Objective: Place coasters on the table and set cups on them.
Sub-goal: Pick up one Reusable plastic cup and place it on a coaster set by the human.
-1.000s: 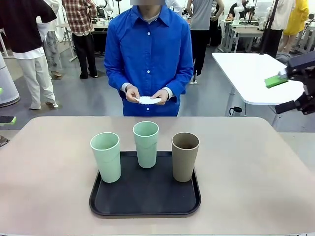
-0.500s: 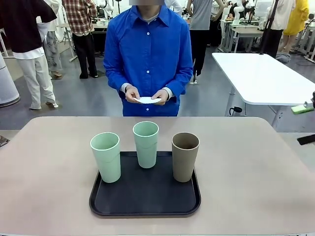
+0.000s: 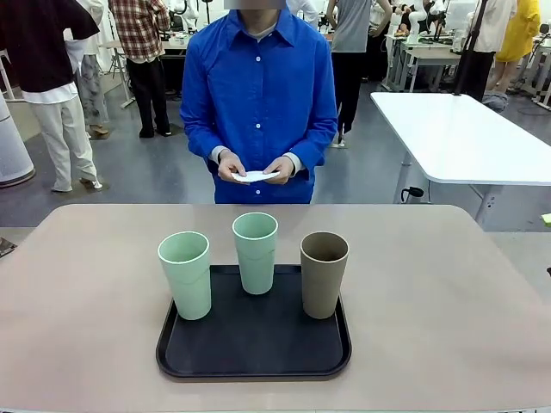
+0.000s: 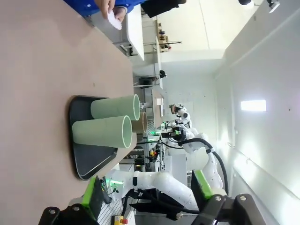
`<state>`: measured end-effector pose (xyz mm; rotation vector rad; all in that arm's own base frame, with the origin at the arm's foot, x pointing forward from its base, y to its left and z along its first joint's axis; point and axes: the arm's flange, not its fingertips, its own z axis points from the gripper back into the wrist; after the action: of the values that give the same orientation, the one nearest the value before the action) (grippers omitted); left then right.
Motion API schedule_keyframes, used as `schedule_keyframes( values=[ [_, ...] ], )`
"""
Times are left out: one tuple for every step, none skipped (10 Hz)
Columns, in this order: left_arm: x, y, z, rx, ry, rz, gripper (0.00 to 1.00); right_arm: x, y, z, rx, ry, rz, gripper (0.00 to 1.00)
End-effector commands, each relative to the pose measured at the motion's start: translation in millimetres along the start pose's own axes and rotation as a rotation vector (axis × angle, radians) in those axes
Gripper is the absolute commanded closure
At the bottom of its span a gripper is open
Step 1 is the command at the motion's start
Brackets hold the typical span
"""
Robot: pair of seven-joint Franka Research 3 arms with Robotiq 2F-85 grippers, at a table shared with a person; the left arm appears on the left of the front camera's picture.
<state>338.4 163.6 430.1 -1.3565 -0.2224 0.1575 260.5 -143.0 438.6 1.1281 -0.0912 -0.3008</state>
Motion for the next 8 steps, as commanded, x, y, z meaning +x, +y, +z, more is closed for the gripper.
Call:
schedule_keyframes(
  values=[
    [-6.7, -10.8, -3.7, 0.084, -0.002, 0.034, 0.00, -66.8, -20.1, -69.2, 0.024, -0.025, 0.056, 0.00],
    [0.0, 0.0, 0.0, 0.000, 0.000, 0.000, 0.00, 0.0, 0.0, 0.0, 0.000, 0.000, 0.000, 0.00],
    [0.0, 0.0, 0.0, 0.000, 0.000, 0.000, 0.00, 0.0, 0.0, 0.0, 0.000, 0.000, 0.000, 0.00],
    [0.0, 0.0, 0.0, 0.000, 0.000, 0.000, 0.00, 0.0, 0.0, 0.0, 0.000, 0.000, 0.000, 0.00],
    [0.0, 0.0, 0.0, 0.000, 0.000, 0.000, 0.00, 0.0, 0.0, 0.0, 0.000, 0.000, 0.000, 0.00],
    [0.0, 0.0, 0.0, 0.000, 0.000, 0.000, 0.00, 0.0, 0.0, 0.0, 0.000, 0.000, 0.000, 0.00],
    [0.0, 0.0, 0.0, 0.000, 0.000, 0.000, 0.00, 0.0, 0.0, 0.0, 0.000, 0.000, 0.000, 0.00],
    [0.0, 0.0, 0.0, 0.000, 0.000, 0.000, 0.00, 0.0, 0.0, 0.0, 0.000, 0.000, 0.000, 0.00]
  ],
)
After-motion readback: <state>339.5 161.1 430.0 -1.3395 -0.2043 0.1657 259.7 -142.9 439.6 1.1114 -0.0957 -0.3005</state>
